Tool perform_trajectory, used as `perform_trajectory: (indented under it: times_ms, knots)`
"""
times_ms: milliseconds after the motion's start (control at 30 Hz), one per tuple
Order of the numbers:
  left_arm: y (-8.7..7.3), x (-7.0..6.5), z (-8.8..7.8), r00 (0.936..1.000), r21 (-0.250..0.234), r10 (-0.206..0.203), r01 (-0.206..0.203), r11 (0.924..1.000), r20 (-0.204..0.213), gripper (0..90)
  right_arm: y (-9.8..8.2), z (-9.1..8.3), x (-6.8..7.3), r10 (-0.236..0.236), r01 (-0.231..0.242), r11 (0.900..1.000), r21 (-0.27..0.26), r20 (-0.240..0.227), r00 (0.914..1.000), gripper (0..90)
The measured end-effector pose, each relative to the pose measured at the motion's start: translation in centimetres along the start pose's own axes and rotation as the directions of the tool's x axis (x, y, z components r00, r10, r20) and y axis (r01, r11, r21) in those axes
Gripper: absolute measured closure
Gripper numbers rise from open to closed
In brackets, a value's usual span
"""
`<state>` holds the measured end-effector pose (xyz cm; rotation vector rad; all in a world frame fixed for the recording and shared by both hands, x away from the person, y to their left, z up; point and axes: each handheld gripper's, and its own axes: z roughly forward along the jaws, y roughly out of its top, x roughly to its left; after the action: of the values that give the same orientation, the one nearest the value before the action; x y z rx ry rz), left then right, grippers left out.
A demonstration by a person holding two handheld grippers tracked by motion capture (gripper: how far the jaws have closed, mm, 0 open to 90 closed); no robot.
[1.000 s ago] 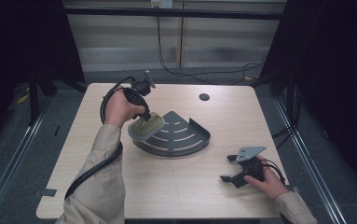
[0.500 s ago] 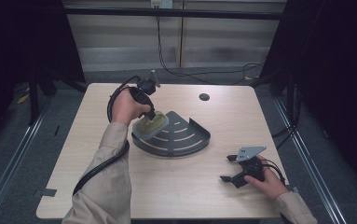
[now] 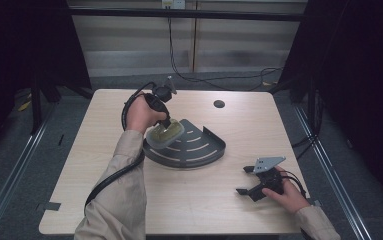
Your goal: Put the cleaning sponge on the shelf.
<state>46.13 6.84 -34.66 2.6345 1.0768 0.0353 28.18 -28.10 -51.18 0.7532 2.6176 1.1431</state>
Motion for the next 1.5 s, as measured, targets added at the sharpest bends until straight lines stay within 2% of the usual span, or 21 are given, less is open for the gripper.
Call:
perform_trajectory:
  times_ms: [33, 400, 433, 500, 1033, 1167, 1500]
  knots:
    - [0.1, 0.0, 0.1, 1.0, 0.012, 0.006, -0.006, 0.9999, 0.004, 71.2, 0.0, 0.0, 0.0, 0.0, 0.0, 1.0, 0.0, 0.0, 1.0, 11.8]
    - [0.3, 0.3, 1.5, 1.0, 0.012, -0.005, 0.005, 0.9999, 0.001, 71.0, 0.0, 0.0, 0.0, 0.0, 0.0, 1.0, 0.0, 0.0, 1.0, 11.8]
    - [0.3, 0.4, 1.8, 0.9999, 0.008, -0.008, 0.009, 0.9999, -0.01, 71.0, 0.0, 0.0, 0.0, 0.001, -0.001, 1.0, 0.0, 0.0, 1.0, 11.8]
    - [0.3, 0.6, 2.1, 0.9999, 0.007, -0.01, 0.01, 0.9999, 0.001, 71.0, 0.0, 0.0, 0.0, 0.001, -0.001, 1.0, 0.0, 0.0, 1.0, 11.8]
    - [0.5, 0.6, 3.2, 0.9996, 0.016, -0.025, 0.025, 0.9996, -0.015, 70.9, 0.0, 0.0, 0.0, -0.002, 0.002, 1.0, 0.0, 0.0, 1.0, 11.8]
    - [0.6, 0.6, 3.5, 0.9997, 0.028, -0.023, 0.024, 0.9993, -0.011, 70.9, 0.0, 0.0, 0.0, -0.001, 0.001, 1.0, 0.0, 0.0, 1.0, 11.8]
    - [0.4, 0.6, 4.1, 0.9994, 0.024, -0.033, 0.033, 0.9992, -0.011, 70.8, 0.0, 0.0, 0.0, 0.0, 0.0, 1.0, 0.0, -0.001, 1.0, 11.8]
